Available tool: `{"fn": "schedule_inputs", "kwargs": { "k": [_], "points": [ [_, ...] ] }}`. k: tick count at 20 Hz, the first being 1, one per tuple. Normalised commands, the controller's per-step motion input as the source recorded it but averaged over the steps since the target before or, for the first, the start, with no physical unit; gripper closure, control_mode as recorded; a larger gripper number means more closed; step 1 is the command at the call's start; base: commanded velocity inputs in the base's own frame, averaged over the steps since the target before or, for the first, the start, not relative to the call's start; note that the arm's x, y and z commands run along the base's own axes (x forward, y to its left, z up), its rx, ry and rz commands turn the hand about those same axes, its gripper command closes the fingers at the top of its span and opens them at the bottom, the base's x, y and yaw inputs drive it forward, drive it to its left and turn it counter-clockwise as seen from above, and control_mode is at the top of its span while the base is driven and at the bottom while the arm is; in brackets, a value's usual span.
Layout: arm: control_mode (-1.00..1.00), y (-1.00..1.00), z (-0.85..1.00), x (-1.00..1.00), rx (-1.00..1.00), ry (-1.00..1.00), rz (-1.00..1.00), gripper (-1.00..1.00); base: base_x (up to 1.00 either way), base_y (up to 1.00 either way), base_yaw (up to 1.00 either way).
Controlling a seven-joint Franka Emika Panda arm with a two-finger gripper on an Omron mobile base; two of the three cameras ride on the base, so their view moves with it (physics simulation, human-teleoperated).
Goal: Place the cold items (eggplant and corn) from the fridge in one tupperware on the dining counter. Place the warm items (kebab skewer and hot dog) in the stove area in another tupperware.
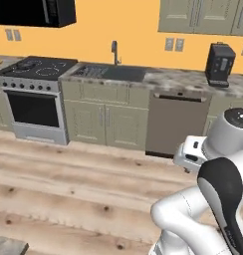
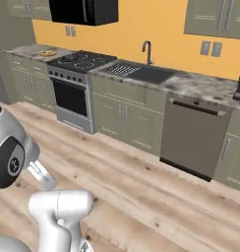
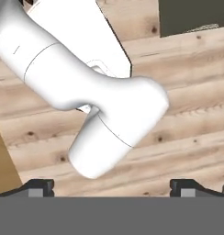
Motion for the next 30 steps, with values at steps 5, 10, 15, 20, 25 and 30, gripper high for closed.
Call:
{"fn": "schedule_inputs", "kwargs": {
  "k": [5,10,15,20,25,30],
  "points": [
    [1.00,0.00,0.00,0.00,0.00,0.00,0.00,-1.00,1.00,0.00,-0.10],
    [1.00,0.00,0.00,0.00,0.00,0.00,0.00,-1.00,1.00,0.00,0.06],
    [1.00,0.00,0.00,0.00,0.00,0.00,0.00,-1.00,1.00,0.00,0.39],
    [1.00,0.00,0.00,0.00,0.00,0.00,0.00,-1.00,1.00,-0.03,0.48],
    [1.00,0.00,0.00,0.00,0.00,0.00,0.00,-1.00,1.00,0.39,0.22],
    [1.00,0.00,0.00,0.00,0.00,0.00,0.00,-1.00,1.00,0.92,-0.05]
  ]
}}
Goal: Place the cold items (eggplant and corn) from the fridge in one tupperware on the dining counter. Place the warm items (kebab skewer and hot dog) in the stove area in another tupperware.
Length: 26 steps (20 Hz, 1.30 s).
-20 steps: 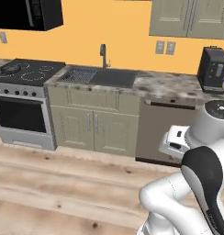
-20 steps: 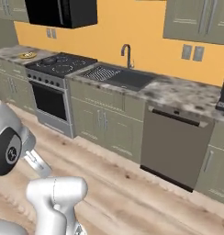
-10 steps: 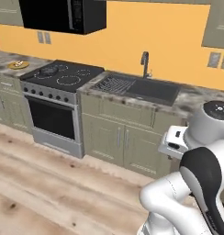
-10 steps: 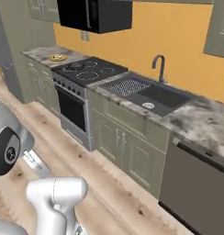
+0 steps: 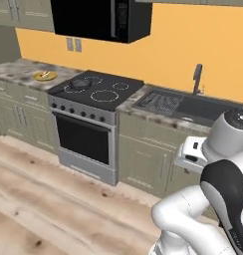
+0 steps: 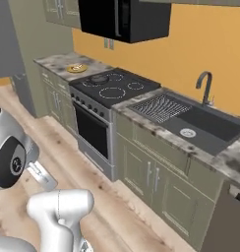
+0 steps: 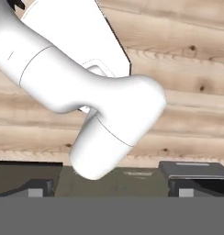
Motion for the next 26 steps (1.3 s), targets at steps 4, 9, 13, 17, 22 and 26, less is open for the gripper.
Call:
{"fn": "schedule_inputs", "kwargs": {
  "k": [4,9,13,17,22,26],
  "points": [
    [1.00,0.00,0.00,0.00,0.00,0.00,0.00,-1.00,1.00,1.00,-0.18],
    [1.00,0.00,0.00,0.00,0.00,0.00,0.00,-1.00,1.00,1.00,-0.27],
    [1.00,0.00,0.00,0.00,0.00,0.00,0.00,-1.00,1.00,1.00,-0.36],
    [1.00,0.00,0.00,0.00,0.00,0.00,0.00,-1.00,1.00,1.00,-0.37],
    [1.00,0.00,0.00,0.00,0.00,0.00,0.00,-1.00,1.00,1.00,-0.41],
    [1.00,0.00,0.00,0.00,0.00,0.00,0.00,-1.00,0.92,1.00,-0.49]
  ]
}}
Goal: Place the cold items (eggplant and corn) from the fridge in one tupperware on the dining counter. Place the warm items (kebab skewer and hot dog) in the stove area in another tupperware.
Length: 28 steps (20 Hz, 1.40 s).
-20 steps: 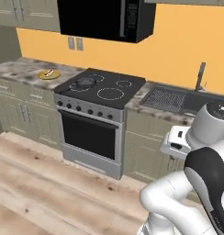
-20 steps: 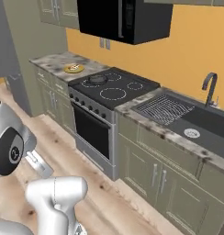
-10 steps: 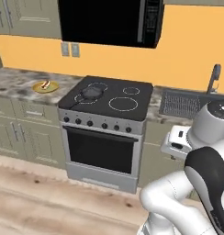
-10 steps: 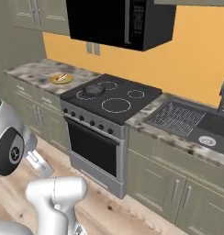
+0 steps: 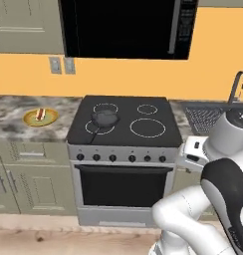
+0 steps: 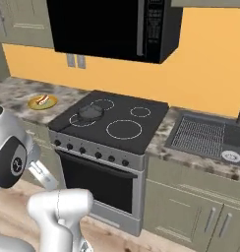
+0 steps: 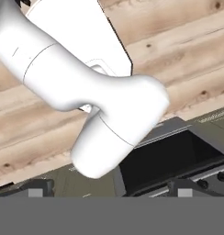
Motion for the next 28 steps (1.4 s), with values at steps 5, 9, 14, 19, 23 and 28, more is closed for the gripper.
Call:
{"fn": "schedule_inputs", "kwargs": {
  "k": [5,9,14,19,23,28],
  "points": [
    [1.00,0.00,0.00,0.00,0.00,0.00,0.00,-1.00,0.49,1.00,-0.53],
    [1.00,0.00,0.00,0.00,0.00,0.00,0.00,-1.00,0.03,1.00,-0.43],
    [1.00,0.00,0.00,0.00,0.00,0.00,0.00,-1.00,0.08,1.00,-0.34],
    [1.00,0.00,0.00,0.00,0.00,0.00,0.00,-1.00,0.45,1.00,-0.24],
    [1.00,0.00,0.00,0.00,0.00,0.00,0.00,-1.00,0.69,0.85,-0.18],
    [1.00,0.00,0.00,0.00,0.00,0.00,0.00,-1.00,0.54,0.68,-0.22]
  ]
}}
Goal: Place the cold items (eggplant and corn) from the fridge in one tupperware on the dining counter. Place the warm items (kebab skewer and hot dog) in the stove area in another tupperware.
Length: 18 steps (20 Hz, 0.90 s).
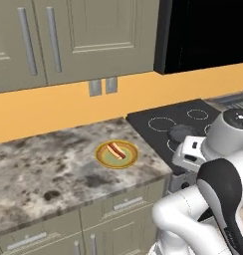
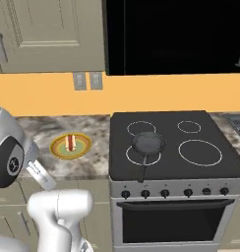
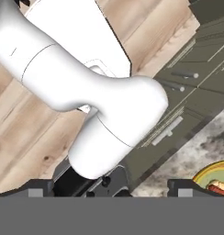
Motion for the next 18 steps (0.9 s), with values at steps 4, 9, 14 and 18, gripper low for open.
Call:
{"fn": "schedule_inputs", "kwargs": {
  "k": [4,9,14,18],
  "points": [
    [1.00,0.00,0.00,0.00,0.00,0.00,0.00,-1.00,0.48,0.48,-0.31],
    [1.00,0.00,0.00,0.00,0.00,0.00,0.00,-1.00,0.38,0.49,-0.28],
    [-1.00,0.06,-0.06,0.09,-0.03,-0.01,0.04,-1.00,0.00,0.00,0.00],
    [-1.00,0.03,-0.40,0.58,-0.13,0.00,0.45,-1.00,0.00,0.00,0.00]
  ]
}}
